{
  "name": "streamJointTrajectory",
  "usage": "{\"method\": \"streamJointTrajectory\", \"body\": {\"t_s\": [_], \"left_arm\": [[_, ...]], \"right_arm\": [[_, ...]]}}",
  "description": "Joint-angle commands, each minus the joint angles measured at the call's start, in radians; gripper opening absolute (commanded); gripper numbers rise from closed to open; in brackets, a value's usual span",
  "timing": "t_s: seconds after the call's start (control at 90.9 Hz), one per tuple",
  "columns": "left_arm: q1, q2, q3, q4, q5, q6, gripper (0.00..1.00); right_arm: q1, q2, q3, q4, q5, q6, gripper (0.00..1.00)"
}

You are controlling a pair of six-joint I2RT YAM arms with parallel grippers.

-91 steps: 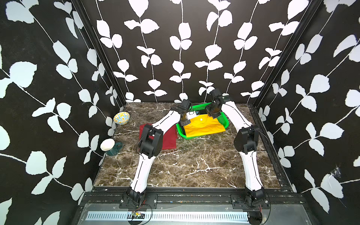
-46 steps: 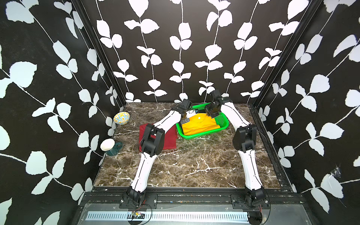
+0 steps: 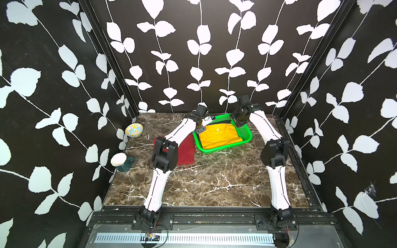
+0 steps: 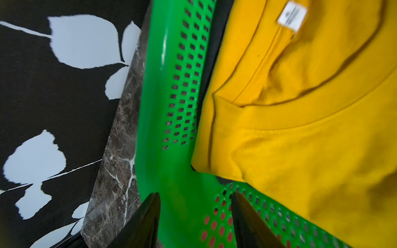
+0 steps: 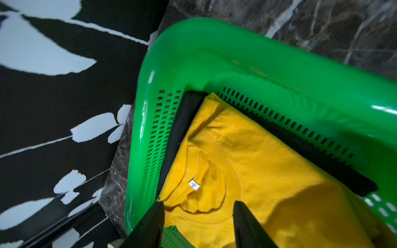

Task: Put the folded t-shirts into the basket
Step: Place the T-shirt in the bin.

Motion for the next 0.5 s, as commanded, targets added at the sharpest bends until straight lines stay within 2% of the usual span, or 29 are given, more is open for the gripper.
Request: {"method": "streamJointTrajectory", "body": {"t_s": [0.0, 0.132, 0.275, 0.363, 0.484], "left_arm": [[0.002, -0.222, -0.066, -0.038, 0.079, -0.050, 0.56], [0.002, -0.349, -0.233, -0.026, 0.240, -0.060, 0.54], [-0.006, -0.364, -0.300, -0.020, 0.387, -0.065, 0.50], [-0.036, -0.321, -0.296, -0.034, 0.385, -0.031, 0.47], [-0.104, -0.240, -0.294, -0.046, 0.321, 0.050, 0.43]], "right_arm": [[0.009, -0.166, -0.068, -0.041, 0.046, -0.200, 0.55], [0.010, -0.235, -0.165, -0.094, 0.024, -0.425, 0.50], [0.013, -0.209, -0.176, -0.241, -0.065, -0.599, 0.44], [0.021, -0.183, -0.182, -0.320, -0.097, -0.676, 0.40], [0.023, -0.165, -0.232, -0.353, -0.064, -0.723, 0.31]]}}
